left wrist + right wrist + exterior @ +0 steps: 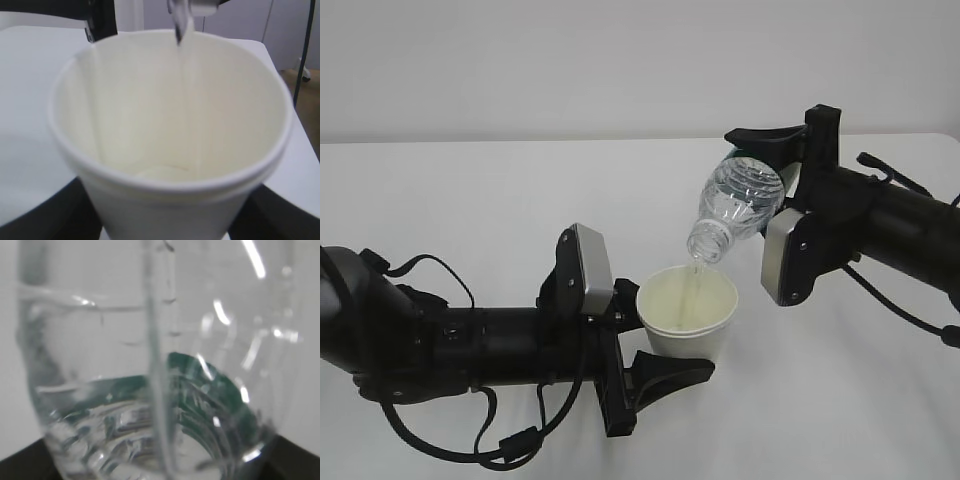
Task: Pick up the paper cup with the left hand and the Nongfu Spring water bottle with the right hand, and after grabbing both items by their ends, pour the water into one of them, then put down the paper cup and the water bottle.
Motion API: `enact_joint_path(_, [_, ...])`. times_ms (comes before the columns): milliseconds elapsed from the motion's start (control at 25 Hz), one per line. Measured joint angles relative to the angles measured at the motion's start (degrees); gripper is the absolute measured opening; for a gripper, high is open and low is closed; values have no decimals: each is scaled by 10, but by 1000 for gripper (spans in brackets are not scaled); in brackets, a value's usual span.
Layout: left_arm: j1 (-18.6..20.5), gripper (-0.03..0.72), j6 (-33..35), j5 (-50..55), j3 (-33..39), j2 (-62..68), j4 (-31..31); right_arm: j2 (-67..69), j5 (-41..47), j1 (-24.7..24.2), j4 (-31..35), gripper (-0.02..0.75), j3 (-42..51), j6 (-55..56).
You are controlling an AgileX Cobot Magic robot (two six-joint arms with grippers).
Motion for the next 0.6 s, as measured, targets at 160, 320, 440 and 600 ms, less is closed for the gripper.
enact_joint_path(160, [0,479,0,0,0,0,6,0,0,0,0,491,0,0])
enact_joint_path(320, [0,479,0,0,0,0,11,0,0,0,0,491,0,0])
enact_joint_path(440, [0,479,0,0,0,0,13,0,0,0,0,491,0,0])
enact_joint_path(600, [0,479,0,0,0,0,16,0,0,0,0,491,0,0])
